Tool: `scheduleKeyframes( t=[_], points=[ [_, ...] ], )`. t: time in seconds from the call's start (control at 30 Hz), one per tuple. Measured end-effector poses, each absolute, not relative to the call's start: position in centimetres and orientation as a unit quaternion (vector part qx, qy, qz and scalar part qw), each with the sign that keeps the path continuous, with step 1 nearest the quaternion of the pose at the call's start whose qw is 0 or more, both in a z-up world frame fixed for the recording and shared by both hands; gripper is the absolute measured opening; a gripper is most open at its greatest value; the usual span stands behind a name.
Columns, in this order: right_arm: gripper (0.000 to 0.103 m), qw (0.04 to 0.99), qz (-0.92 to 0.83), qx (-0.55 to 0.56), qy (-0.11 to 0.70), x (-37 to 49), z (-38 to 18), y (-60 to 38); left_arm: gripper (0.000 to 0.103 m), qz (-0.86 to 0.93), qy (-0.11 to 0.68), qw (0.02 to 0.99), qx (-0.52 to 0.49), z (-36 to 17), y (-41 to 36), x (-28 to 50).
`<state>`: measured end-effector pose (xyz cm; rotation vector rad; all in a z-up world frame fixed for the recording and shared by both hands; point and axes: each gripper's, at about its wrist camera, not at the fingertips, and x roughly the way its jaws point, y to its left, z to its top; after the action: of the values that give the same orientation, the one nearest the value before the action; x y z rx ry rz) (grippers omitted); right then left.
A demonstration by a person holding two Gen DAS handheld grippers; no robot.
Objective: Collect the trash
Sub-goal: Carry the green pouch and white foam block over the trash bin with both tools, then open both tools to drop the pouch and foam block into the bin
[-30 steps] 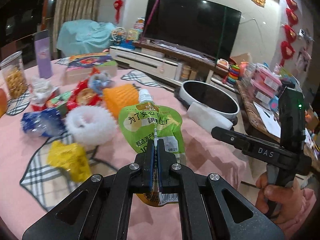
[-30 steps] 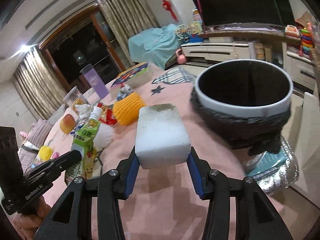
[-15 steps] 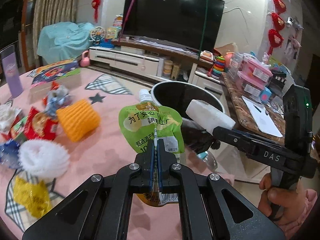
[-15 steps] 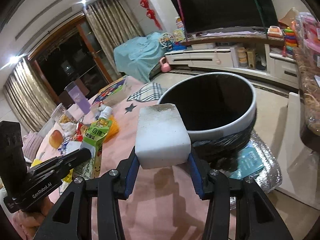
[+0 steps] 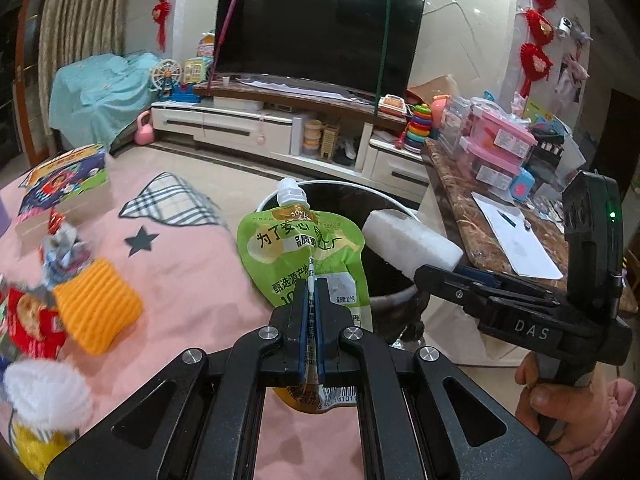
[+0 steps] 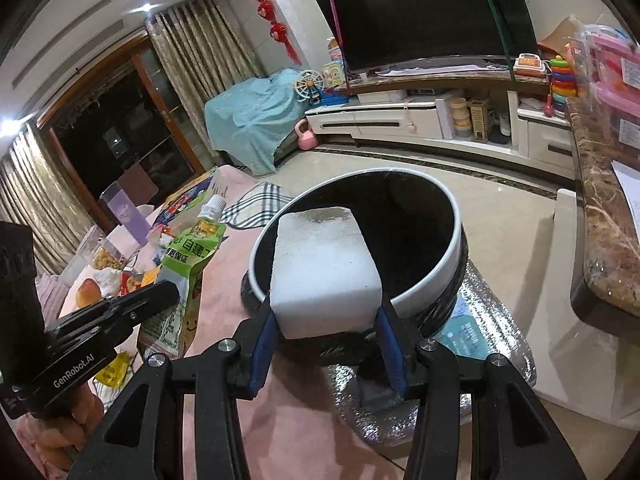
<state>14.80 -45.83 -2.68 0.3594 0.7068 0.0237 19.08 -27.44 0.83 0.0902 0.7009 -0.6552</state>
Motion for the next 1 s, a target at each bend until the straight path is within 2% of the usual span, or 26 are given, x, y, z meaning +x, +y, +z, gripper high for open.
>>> scheduleKeyframes(
  t=[0.7,0.8,0.9,1.0],
  points=[
    [0.048,0.913,-0.006,0.157,0.376,19.0,-3.1,-48.9,0.003,-0.340,0.389,0.855,0.034,0.3,-31.4,24.8],
    [0.051,0.913,-0.008,0.158,0.377,19.4,-3.0,-49.3,0.003,-0.338,0.396,0.853,0.026,0.2,-31.4,25.4],
    [0.053,0.911,-0.011,0.163,0.379,19.5,-3.0,-49.6,0.008,-0.338,0.399,0.852,0.015,0.3,-31.2,25.7],
    [0.064,0.911,-0.013,0.165,0.378,19.5,-2.9,-49.7,0.030,-0.333,0.390,0.858,0.009,0.7,-30.7,25.3]
  ],
)
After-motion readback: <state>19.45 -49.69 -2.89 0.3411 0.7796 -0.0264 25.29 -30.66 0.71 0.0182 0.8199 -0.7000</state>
